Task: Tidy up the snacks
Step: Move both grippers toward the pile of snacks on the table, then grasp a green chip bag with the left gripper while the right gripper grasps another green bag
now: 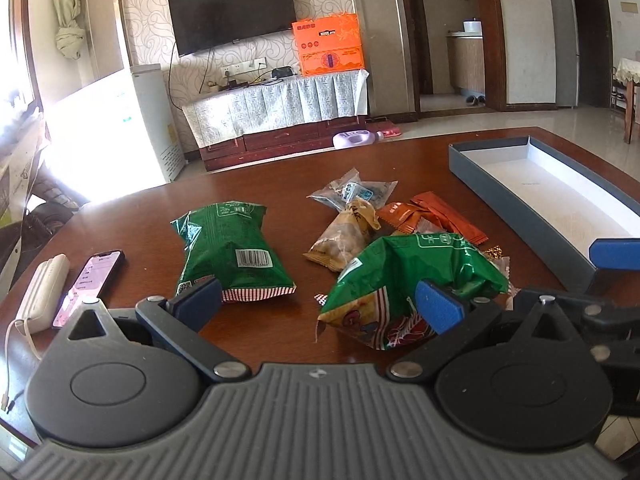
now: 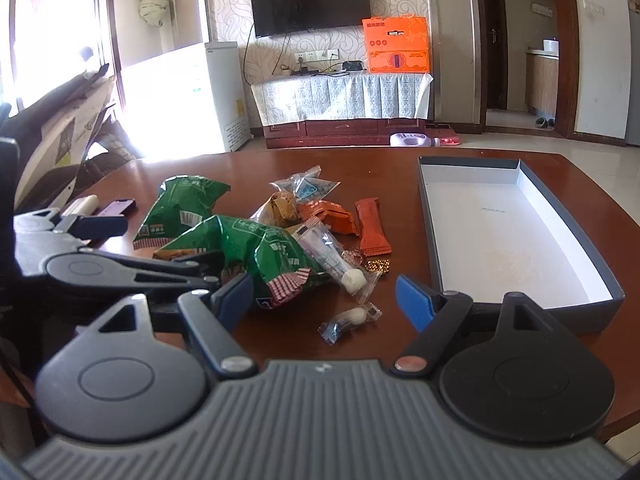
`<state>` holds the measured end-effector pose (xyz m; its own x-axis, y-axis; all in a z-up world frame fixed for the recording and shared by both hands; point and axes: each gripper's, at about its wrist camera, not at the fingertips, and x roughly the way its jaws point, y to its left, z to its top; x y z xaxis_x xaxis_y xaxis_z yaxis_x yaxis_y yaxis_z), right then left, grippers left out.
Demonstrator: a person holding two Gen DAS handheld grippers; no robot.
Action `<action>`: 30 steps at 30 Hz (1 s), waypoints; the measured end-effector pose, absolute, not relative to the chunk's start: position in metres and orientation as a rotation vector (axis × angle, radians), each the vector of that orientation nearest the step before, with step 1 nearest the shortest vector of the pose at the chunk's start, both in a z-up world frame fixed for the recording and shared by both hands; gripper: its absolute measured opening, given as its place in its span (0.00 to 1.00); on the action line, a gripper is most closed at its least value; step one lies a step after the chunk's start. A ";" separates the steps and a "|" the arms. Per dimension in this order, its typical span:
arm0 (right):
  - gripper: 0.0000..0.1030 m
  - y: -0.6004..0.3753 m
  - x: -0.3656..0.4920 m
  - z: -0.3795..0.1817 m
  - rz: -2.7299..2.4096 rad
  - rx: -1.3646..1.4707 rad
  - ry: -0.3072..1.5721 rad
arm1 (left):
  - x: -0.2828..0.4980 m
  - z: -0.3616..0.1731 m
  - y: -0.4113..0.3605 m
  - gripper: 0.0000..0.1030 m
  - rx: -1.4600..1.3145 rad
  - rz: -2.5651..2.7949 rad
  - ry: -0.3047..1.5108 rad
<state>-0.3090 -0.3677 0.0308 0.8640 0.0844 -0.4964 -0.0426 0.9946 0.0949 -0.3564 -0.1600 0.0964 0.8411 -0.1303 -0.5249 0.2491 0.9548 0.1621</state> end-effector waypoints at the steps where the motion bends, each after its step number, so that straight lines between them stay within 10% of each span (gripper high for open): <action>1: 0.78 -0.365 -0.309 0.030 0.070 0.070 0.523 | -0.354 0.096 -0.158 1.00 0.218 -0.204 0.540; 30: 0.78 -0.340 -0.314 0.027 0.124 -0.088 0.456 | -0.319 0.073 -0.135 1.00 0.101 -0.192 0.551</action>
<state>-0.3145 -0.3399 0.0274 0.8903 0.0998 -0.4444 -0.1391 0.9886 -0.0568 -0.3193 -0.1353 0.0734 0.8349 -0.1540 -0.5284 0.2078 0.9772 0.0436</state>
